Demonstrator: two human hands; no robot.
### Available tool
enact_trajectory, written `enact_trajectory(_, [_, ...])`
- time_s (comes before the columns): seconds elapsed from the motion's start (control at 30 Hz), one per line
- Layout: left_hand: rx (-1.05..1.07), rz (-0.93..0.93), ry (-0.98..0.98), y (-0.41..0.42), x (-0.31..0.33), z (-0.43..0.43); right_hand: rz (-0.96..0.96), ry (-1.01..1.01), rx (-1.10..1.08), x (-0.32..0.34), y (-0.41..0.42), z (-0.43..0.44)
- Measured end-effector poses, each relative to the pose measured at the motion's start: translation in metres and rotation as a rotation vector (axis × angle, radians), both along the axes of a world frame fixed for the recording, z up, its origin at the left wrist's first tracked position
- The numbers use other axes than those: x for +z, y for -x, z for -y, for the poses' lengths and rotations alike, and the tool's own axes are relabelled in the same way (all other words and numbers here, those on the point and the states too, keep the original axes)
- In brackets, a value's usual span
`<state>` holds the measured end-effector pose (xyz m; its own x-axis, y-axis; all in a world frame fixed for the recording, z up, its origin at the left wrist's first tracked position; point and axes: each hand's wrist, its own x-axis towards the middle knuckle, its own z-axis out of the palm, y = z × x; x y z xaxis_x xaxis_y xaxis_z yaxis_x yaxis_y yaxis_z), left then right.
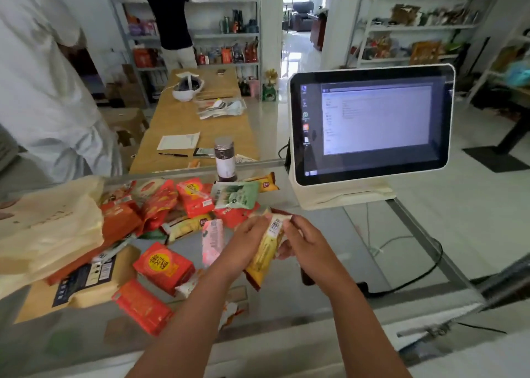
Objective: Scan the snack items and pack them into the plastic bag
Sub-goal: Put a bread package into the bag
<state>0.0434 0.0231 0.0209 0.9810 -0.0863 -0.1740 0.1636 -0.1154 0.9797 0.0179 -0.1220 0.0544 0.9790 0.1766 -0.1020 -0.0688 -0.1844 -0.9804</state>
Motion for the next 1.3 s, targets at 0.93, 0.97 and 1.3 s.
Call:
enact_trajectory(0.93, [-0.027,0.066,-0.769,-0.036,-0.075,0.035,0.116,0.620,0.031,-0.053,-0.003,0.107])
enact_trajectory(0.97, [-0.029,0.070,-0.771,-0.036,-0.075,0.035,0.112,0.614,0.016,-0.050,-0.003,0.108])
enact_trajectory(1.3, [-0.007,0.012,-0.774,-0.042,-0.077,0.036,0.081,0.554,0.037,-0.042,0.005,0.096])
